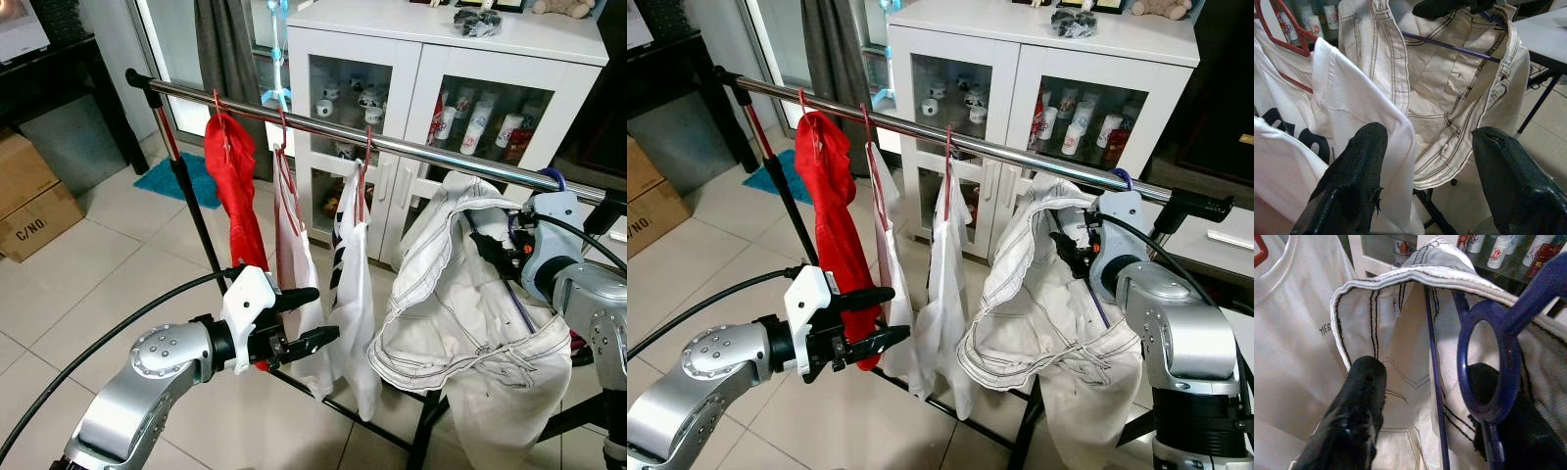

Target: Hang hanger

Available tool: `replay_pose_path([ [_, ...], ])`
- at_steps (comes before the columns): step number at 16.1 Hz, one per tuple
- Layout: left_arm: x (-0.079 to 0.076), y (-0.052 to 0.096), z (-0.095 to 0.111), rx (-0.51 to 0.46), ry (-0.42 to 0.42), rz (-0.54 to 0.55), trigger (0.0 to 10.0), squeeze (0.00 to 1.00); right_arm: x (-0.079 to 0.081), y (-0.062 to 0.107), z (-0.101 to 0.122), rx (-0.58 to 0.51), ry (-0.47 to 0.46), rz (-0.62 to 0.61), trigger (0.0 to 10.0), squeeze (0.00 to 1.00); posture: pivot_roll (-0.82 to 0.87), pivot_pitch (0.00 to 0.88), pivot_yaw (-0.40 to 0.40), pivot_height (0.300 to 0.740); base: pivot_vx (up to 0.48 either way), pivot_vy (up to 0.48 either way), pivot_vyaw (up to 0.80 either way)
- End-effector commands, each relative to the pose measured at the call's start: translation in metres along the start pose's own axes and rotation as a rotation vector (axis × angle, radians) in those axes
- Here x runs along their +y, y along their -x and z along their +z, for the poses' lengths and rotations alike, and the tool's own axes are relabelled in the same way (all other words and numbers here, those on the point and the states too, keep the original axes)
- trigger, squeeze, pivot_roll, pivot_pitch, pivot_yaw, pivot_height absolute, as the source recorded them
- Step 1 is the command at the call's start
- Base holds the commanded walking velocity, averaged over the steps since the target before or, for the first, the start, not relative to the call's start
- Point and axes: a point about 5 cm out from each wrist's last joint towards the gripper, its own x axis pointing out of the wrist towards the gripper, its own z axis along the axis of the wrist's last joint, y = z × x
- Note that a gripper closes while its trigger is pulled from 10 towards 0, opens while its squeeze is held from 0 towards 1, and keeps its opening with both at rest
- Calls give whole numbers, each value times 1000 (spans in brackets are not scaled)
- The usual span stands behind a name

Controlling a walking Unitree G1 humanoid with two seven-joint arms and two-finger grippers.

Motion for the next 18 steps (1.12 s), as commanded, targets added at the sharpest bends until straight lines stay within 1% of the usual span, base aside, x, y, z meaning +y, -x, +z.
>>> replay_pose_path([
  [1,-2,1,0,4,-15,-5,10000,0,0,-1,5,-17,8,9,0,0,-80,0,14,740,0,0,0],
  [6,-3,0,0,5,-18,-10,10000,0,0,-1,5,-27,-2,20,0,0,-84,0,15,740,0,0,0],
  [18,-3,-2,-1,-1,-19,-8,10000,0,-1,1,13,-40,12,45,0,0,-92,0,3,740,0,0,0],
])
